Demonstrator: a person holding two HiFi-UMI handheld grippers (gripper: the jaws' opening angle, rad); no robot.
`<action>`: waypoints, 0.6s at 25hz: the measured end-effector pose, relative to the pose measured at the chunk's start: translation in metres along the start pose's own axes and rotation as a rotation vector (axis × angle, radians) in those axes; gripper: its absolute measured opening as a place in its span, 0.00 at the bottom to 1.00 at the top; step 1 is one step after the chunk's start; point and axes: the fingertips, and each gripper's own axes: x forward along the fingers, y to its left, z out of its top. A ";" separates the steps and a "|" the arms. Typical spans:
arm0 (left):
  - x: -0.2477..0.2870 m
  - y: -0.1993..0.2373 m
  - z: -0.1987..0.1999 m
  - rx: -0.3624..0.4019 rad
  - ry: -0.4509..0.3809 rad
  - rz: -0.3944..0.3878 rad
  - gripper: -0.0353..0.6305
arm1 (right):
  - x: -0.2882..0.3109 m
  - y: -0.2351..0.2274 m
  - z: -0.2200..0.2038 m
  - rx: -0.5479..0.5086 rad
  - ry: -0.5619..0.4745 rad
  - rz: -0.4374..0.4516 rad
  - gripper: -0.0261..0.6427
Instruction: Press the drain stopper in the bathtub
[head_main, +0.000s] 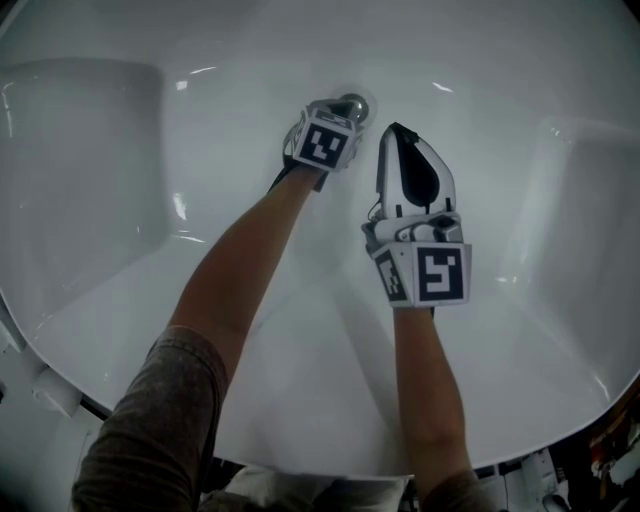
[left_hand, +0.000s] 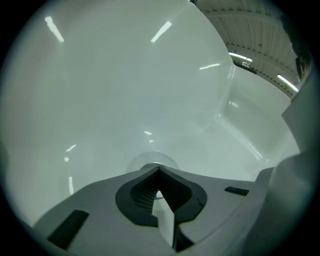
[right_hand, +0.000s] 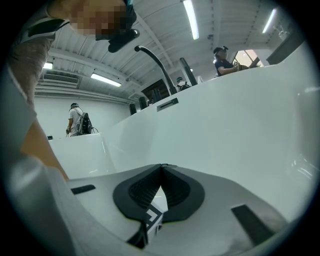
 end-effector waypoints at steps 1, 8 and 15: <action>0.006 -0.001 -0.002 0.002 0.018 0.002 0.06 | 0.001 -0.002 0.000 0.003 0.001 0.000 0.04; 0.022 0.008 -0.019 -0.031 0.102 0.018 0.06 | 0.002 -0.004 0.001 0.009 0.003 0.002 0.04; 0.029 0.009 -0.020 0.000 0.111 0.034 0.06 | 0.005 -0.012 -0.003 0.023 0.009 -0.006 0.04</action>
